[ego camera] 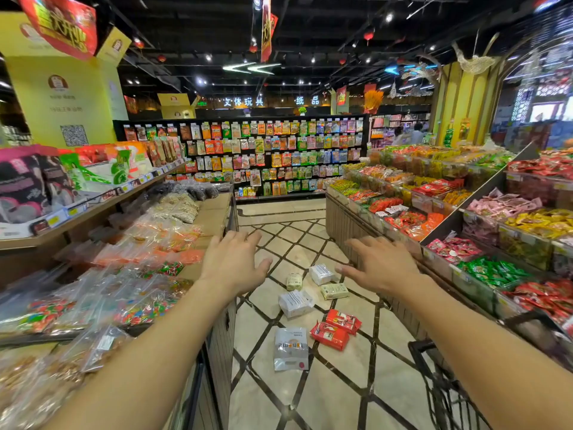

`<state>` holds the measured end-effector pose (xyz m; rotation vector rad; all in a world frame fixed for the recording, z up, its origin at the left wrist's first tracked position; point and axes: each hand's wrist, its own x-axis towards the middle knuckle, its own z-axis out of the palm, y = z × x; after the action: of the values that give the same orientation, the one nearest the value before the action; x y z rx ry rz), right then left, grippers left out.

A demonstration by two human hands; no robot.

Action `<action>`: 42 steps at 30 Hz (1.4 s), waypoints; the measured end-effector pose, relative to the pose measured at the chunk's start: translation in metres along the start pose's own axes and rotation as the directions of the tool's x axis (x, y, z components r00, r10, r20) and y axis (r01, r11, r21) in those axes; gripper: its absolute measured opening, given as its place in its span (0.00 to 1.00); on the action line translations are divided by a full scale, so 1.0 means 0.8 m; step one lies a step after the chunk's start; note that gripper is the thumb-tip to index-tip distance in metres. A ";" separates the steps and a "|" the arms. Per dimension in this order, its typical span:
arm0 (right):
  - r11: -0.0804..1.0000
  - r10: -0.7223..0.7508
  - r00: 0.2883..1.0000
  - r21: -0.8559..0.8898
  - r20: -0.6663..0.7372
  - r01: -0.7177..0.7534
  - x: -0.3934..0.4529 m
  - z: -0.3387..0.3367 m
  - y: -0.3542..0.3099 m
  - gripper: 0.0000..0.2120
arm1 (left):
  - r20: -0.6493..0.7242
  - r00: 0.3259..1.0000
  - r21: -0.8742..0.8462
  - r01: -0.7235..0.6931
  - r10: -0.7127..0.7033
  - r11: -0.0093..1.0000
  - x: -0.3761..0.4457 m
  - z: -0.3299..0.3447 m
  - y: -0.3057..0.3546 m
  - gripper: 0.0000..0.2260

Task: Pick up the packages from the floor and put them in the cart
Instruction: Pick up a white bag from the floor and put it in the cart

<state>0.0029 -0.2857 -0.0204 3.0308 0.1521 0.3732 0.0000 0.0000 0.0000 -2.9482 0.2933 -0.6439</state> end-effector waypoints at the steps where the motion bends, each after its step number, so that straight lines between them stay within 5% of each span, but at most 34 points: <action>1: 1.000 -0.007 1.000 0.000 0.012 0.007 0.004 0.008 -0.005 0.39 | 0.020 1.000 -0.008 0.002 -0.002 1.000 0.001 0.006 -0.004 0.29; 13: 0.997 0.025 0.990 0.065 0.140 -0.035 0.064 0.127 -0.032 0.40 | 0.150 0.989 -0.066 0.028 -0.018 0.997 0.049 0.134 -0.032 0.31; 23: 0.991 0.047 0.978 0.117 0.202 -0.072 0.214 0.241 0.021 0.39 | 0.251 0.967 -0.086 0.051 -0.027 0.995 0.192 0.258 -0.009 0.31; 42: 0.974 0.046 0.899 0.182 0.435 -0.138 0.482 0.474 0.114 0.37 | 0.581 0.813 -0.159 0.148 -0.029 0.976 0.430 0.551 0.048 0.31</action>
<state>0.4760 -0.3615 -0.2866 3.2402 0.0154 -0.3348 0.4869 -0.0812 -0.2662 -3.1712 0.1614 0.3175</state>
